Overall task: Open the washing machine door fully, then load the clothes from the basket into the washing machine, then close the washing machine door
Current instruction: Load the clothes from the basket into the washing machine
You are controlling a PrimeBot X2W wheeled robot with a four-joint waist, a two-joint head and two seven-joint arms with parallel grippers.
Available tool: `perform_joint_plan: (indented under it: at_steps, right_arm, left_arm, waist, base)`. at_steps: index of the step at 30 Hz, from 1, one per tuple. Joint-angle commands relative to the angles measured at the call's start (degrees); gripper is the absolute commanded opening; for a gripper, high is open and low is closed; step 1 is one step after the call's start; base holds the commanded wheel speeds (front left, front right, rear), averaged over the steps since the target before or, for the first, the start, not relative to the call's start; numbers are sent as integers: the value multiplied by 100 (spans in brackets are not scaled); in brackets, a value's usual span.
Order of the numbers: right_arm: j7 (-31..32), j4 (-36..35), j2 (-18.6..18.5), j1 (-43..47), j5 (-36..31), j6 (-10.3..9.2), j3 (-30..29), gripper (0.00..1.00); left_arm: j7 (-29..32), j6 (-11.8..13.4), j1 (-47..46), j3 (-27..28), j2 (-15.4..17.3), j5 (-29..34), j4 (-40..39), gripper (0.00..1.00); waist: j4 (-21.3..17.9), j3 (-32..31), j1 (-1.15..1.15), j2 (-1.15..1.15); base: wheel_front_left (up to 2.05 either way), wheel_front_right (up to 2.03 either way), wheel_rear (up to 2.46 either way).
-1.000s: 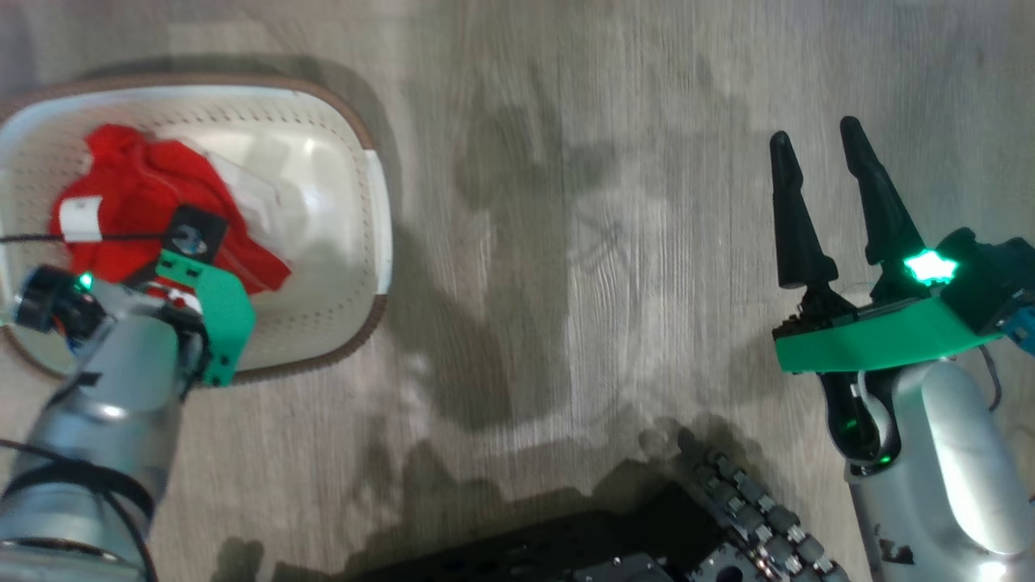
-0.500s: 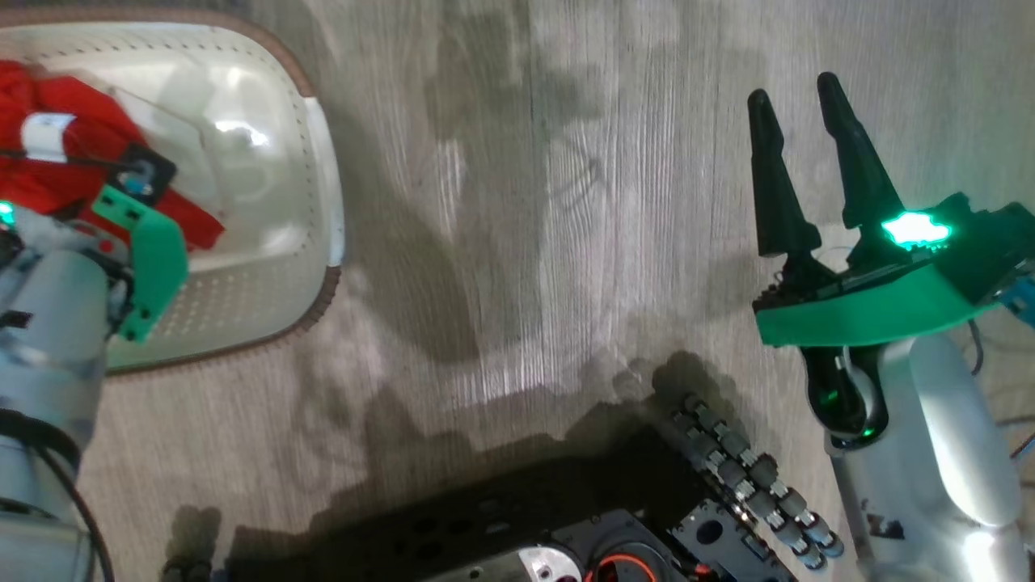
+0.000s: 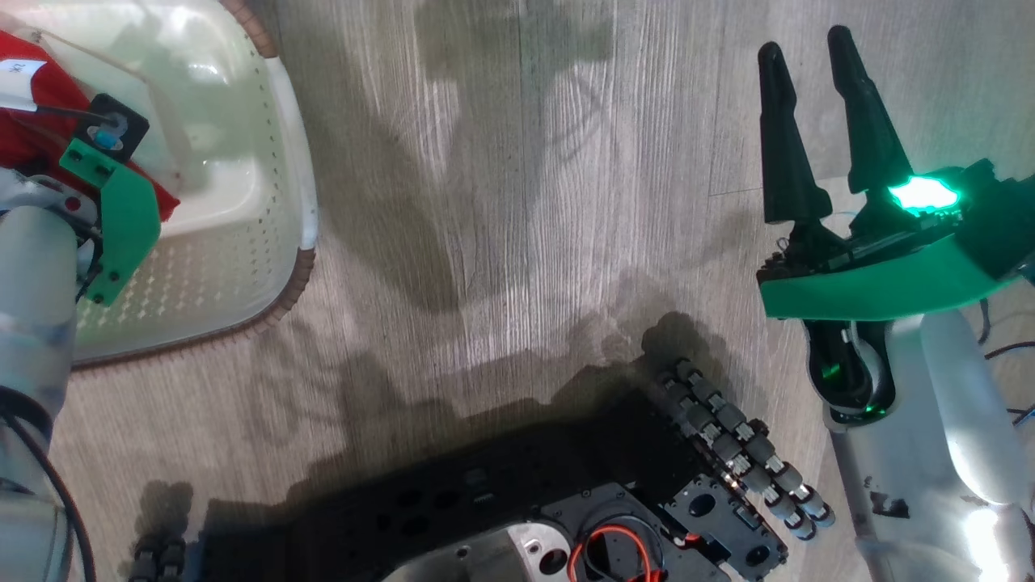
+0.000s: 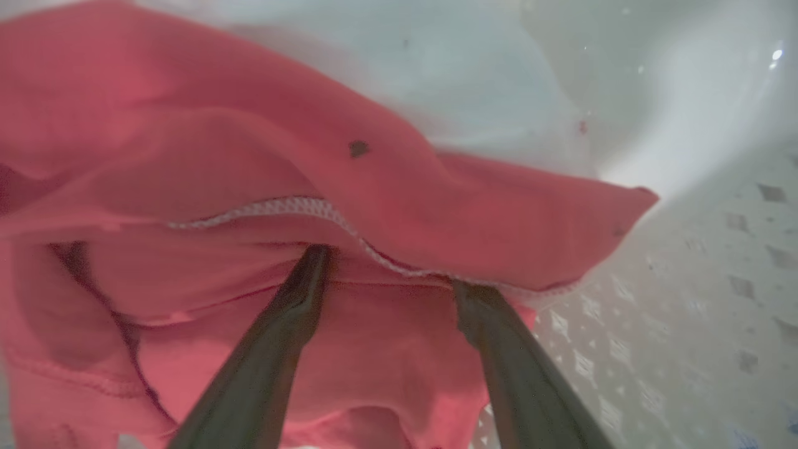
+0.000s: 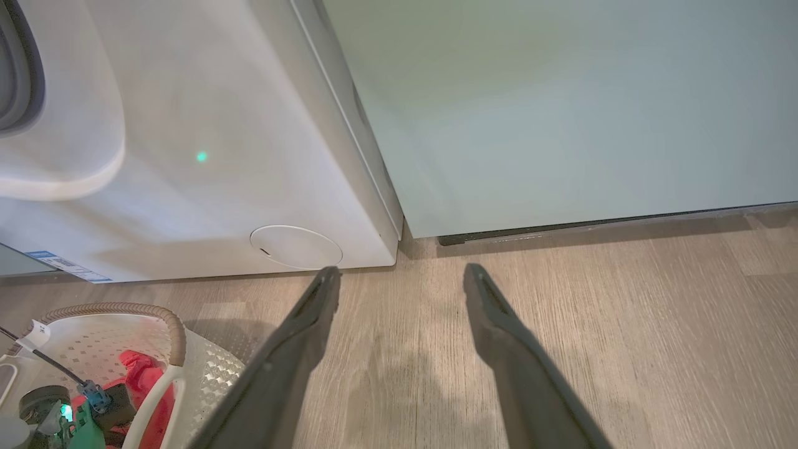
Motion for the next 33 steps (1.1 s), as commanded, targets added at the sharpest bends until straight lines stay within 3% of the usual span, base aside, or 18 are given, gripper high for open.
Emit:
perform_joint_plan:
  at_steps: [1,9,10,11,22,33]
  right_arm:
    - [-53,-173,29,214,-24,0,108,100]
    - [-53,-225,31,209,-61,0,110,100]
    - [-53,-228,31,204,-66,0,112,100]
    - [-53,-234,31,198,-72,0,114,100]
    - [-53,-235,32,89,-123,0,117,100]
    - [-53,-118,-12,124,-223,0,2,100]
  left_arm:
    - [38,41,101,73,202,16,-11,100]
    - [305,111,92,233,154,-279,-8,100]
    - [385,81,107,262,152,-333,-8,6]
    - [417,62,113,279,150,-372,-8,0]
    - [310,114,122,259,141,-535,-7,0]
    - [-364,356,495,581,-279,-1079,-7,0]
  waist:
    - [14,19,-1,0]
    - [30,47,-1,0]
    - [30,43,-1,0]
    - [29,40,-1,0]
    - [56,-12,-1,0]
    - [302,-784,-1,0]
  base:
    - [0,0,0]
    - [0,0,0]
    - [0,0,0]
    - [0,0,0]
    - [0,0,0]
    - [0,0,0]
